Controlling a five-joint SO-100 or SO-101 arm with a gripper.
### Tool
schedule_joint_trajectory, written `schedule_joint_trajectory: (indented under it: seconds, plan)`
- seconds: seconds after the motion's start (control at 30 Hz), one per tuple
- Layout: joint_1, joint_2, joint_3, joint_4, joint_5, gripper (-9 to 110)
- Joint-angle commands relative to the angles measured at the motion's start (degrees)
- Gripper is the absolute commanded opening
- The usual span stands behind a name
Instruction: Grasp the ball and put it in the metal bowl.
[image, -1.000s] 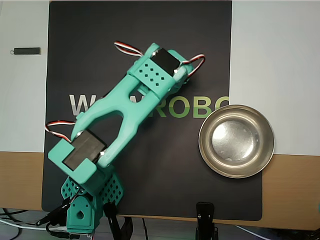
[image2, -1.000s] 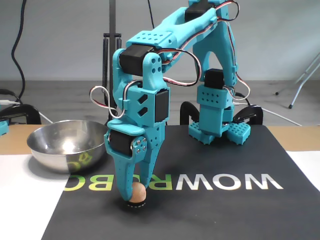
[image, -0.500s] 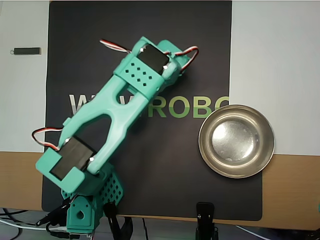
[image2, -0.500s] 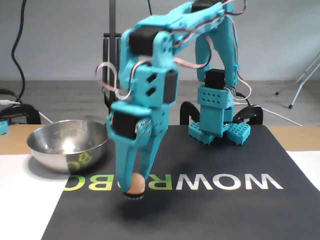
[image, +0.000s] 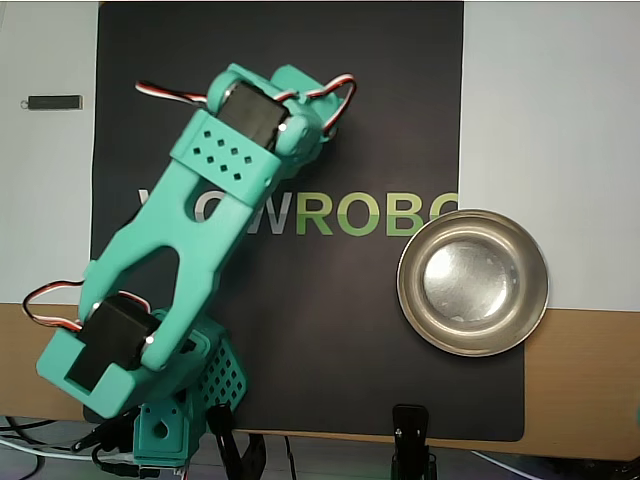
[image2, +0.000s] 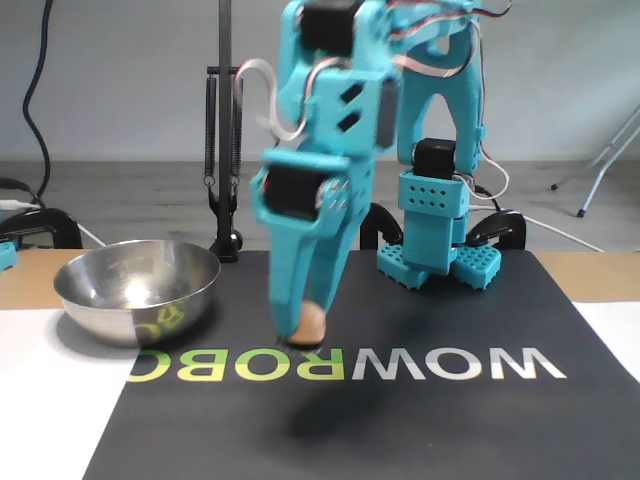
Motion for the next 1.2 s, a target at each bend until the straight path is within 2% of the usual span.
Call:
schedule_joint_trajectory:
  seconds: [0.0, 0.33, 1.17]
  plan:
    - [-0.09, 3.96, -0.35, 0.44, 0.26, 2]
    - [2.81, 6.24, -0.97, 0.44, -0.09, 2]
    - [18.19, 5.62, -1.14, 0.35, -0.35, 2]
